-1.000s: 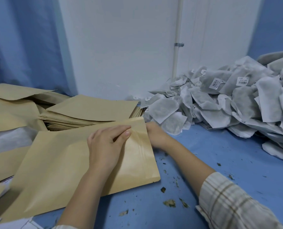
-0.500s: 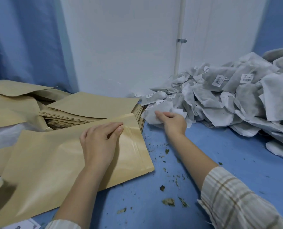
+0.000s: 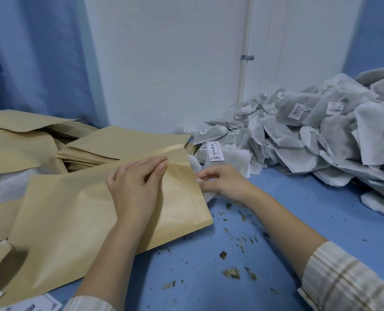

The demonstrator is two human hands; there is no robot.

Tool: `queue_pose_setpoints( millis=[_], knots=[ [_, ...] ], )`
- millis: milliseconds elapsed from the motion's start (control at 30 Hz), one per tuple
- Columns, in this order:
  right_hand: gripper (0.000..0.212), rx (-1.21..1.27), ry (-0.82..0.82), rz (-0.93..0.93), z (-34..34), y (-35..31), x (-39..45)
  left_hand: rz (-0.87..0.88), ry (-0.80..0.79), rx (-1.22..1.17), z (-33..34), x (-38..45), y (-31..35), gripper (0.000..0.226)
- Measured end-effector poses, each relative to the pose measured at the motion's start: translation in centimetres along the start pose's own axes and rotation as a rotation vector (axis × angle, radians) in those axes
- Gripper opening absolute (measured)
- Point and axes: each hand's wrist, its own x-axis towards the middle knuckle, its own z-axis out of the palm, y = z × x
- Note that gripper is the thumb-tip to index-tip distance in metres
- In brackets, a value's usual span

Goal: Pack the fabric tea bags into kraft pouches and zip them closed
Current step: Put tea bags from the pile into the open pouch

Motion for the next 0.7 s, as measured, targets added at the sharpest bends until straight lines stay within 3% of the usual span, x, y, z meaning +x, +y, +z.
queue_pose_setpoints(
  millis=[133,267,333,433,500,567,600,700],
  knots=[
    [0.016,-0.067,-0.052,0.089,2.8,-1.5,1.2,0.045,-0.098,-0.101,0.3,-0.4,0.9,0.016],
    [0.029,-0.176,-0.269,0.279,3.2,-1.4,1.5,0.03,-0.111,-0.12,0.6,-0.8,1.0,0.015],
    [0.016,-0.193,-0.245,0.244,2.9,-1.7,1.3,0.025,-0.108,-0.11,0.6,-0.7,0.7,0.015],
    [0.018,-0.113,-0.035,0.039,1.5,-1.2,1.0,0.028,-0.105,-0.05,0.7,-0.6,0.3,0.015],
    [0.018,-0.086,0.241,-0.001,-0.3,0.2,1.0,0.021,-0.096,-0.026,0.7,-0.7,0.2,0.015],
    [0.031,-0.513,0.53,0.045,-2.5,1.8,1.4,0.016,-0.089,-0.022,0.8,-0.7,0.1,0.015],
    [0.048,-0.743,0.574,0.096,-3.4,2.7,1.6,0.016,-0.088,-0.022,0.8,-0.7,0.1,0.015],
    [0.072,-1.036,0.507,0.201,-5.0,4.6,2.0,0.013,-0.085,-0.022,0.9,-0.7,0.0,0.015]
  ],
)
